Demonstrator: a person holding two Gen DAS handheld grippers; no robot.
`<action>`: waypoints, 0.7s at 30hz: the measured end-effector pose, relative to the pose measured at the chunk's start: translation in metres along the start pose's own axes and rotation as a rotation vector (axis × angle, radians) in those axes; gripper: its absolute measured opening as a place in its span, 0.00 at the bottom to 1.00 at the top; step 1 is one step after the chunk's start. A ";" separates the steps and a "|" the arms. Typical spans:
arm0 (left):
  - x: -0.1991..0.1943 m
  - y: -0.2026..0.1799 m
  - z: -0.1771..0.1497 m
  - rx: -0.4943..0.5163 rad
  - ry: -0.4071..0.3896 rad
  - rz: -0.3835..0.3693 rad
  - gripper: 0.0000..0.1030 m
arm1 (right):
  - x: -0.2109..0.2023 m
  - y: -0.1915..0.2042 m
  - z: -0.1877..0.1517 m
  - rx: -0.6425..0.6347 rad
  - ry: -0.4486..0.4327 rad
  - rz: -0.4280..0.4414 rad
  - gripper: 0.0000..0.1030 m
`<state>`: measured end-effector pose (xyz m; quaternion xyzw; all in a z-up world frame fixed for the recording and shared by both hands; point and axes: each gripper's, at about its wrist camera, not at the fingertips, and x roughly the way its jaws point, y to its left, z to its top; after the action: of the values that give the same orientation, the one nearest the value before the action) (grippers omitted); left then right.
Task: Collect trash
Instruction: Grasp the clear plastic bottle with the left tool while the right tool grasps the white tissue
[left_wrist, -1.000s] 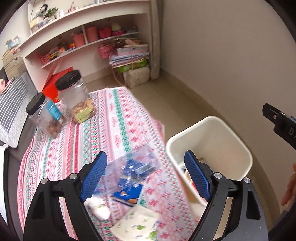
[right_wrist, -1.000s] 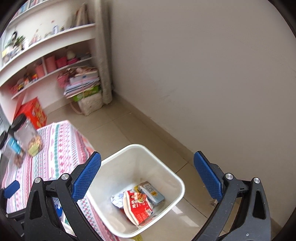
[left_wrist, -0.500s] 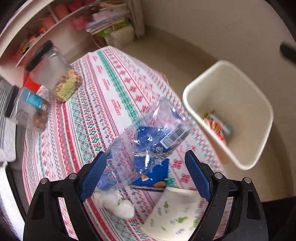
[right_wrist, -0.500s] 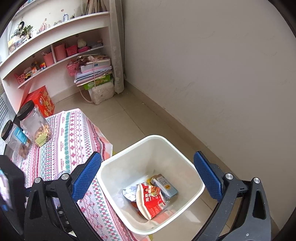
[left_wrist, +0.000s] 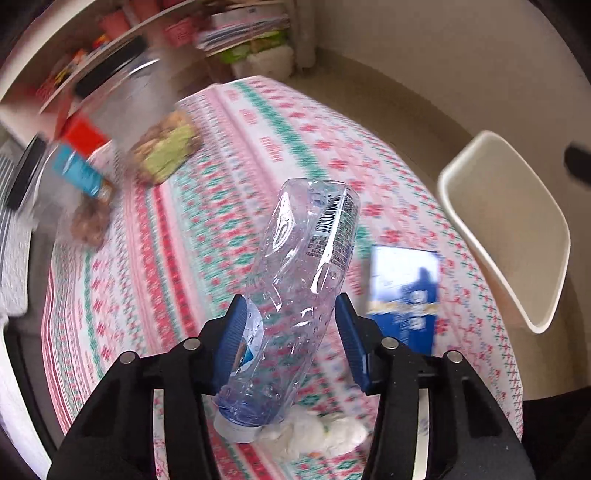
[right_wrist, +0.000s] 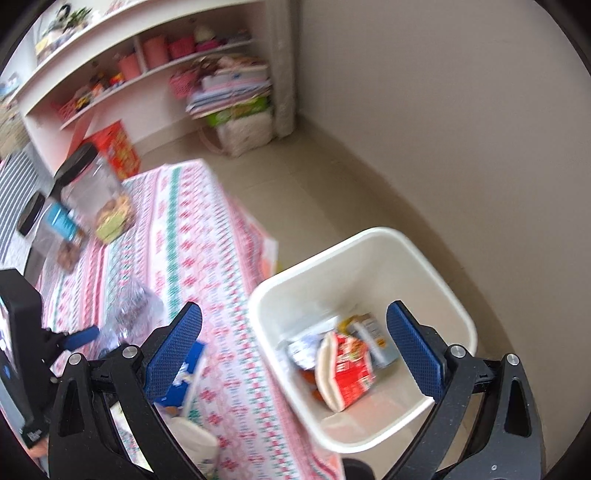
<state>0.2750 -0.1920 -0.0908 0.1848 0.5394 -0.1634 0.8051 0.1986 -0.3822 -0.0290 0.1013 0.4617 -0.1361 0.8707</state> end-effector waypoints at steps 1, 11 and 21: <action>-0.003 0.013 -0.004 -0.033 -0.004 -0.005 0.46 | 0.002 0.007 -0.001 -0.013 0.013 0.011 0.93; -0.038 0.114 -0.055 -0.356 -0.032 -0.054 0.05 | 0.021 0.129 -0.043 -0.385 0.203 0.220 0.93; -0.038 0.164 -0.114 -0.409 0.074 -0.014 0.25 | 0.022 0.171 -0.059 -0.476 0.288 0.285 0.92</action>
<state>0.2448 0.0081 -0.0751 0.0196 0.5919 -0.0492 0.8043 0.2216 -0.2063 -0.0714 -0.0235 0.5803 0.1149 0.8059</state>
